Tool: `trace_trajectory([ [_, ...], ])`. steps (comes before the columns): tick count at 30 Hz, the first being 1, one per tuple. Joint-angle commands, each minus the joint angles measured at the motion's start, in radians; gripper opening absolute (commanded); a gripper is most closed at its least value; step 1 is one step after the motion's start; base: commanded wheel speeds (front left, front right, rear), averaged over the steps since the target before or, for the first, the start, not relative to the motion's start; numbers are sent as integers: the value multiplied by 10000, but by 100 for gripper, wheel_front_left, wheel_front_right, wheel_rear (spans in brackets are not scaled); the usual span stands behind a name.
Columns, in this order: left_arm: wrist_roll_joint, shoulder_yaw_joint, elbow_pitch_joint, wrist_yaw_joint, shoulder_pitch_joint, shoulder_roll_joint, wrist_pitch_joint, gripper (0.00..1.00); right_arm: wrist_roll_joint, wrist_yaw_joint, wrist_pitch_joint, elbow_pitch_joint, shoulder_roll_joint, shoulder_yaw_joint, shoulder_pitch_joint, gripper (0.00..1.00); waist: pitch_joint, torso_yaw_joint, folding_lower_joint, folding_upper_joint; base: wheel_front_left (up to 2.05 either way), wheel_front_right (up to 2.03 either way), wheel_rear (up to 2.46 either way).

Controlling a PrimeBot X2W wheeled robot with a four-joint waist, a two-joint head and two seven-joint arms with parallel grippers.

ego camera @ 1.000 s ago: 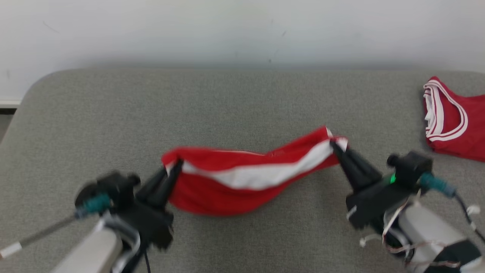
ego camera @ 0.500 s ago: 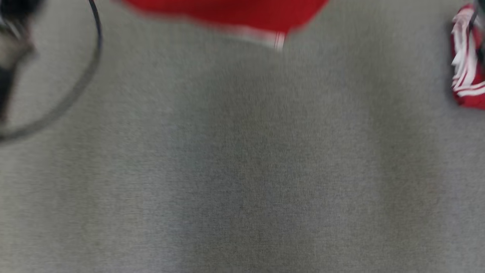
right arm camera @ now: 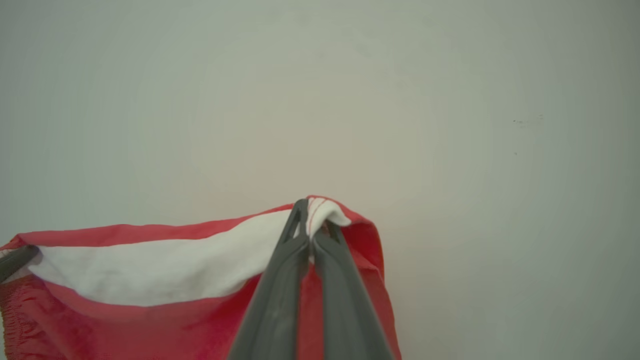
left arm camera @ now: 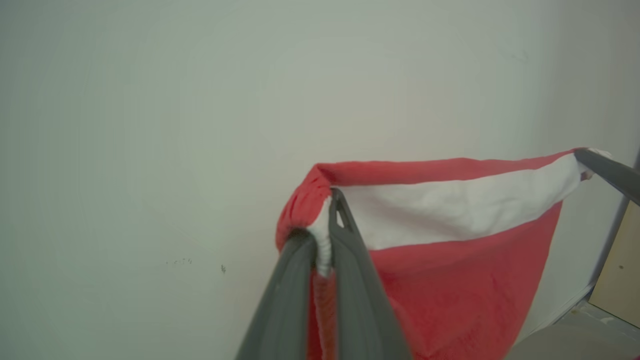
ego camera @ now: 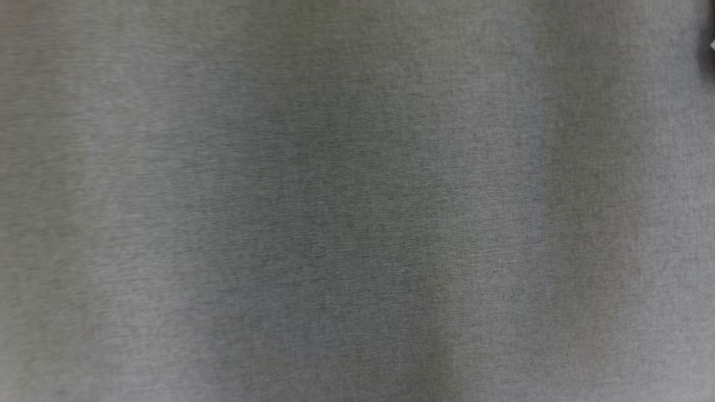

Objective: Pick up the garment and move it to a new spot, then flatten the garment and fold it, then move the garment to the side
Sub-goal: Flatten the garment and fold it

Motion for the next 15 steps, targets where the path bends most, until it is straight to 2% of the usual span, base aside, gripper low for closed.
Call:
trace_trajectory([
  [1, -141, -137, 138, 18, -241, 48, -87, 0, 93, -28, -17, 207, 146, 30, -199, 0, 440, -426, -4, -3, 0, 0, 0],
  [15, -1021, -1674, 1039, 18, -964, 236, -796, 0, 378, -29, -745, 1221, 128, 1015, -787, 0, 730, -753, -4, -3, 0, 0, 0],
])
